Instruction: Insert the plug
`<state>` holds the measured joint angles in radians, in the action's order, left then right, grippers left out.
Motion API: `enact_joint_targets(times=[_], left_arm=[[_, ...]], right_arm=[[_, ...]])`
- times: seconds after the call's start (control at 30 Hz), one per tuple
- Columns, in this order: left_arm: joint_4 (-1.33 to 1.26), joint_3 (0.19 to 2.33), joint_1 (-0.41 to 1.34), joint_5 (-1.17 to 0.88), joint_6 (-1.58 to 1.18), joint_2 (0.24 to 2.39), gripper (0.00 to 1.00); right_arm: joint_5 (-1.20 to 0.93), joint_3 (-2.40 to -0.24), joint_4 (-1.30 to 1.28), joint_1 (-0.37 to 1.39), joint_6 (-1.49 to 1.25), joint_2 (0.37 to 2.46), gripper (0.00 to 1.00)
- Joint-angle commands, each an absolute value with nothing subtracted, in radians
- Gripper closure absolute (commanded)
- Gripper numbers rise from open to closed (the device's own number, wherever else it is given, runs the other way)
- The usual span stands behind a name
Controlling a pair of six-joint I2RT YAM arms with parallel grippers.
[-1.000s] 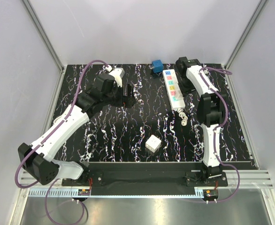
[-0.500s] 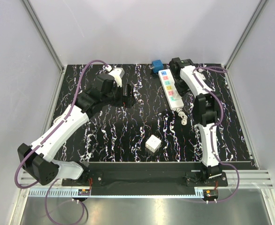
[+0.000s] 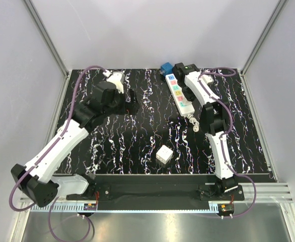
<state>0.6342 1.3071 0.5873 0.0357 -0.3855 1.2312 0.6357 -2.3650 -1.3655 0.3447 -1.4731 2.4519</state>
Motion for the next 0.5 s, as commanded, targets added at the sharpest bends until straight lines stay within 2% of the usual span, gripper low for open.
enact_joint_targets(times=[0.0,0.2,0.47], left_arm=[[0.592,1.292,0.566,0.230,-0.432,1.152,0.01],[0.589,1.272,0.540,0.339,-0.469,1.080,0.01],[0.589,1.278,0.535,0.325,-0.469,1.097,0.01]], right_arm=[[0.666,-2.405,-1.568,0.376,-1.497,2.526,1.00],[0.669,-2.399,-1.583,0.396,-1.503,2.556,1.00],[0.701,-2.468,-1.582,0.422,-1.456,2.553,1.00]])
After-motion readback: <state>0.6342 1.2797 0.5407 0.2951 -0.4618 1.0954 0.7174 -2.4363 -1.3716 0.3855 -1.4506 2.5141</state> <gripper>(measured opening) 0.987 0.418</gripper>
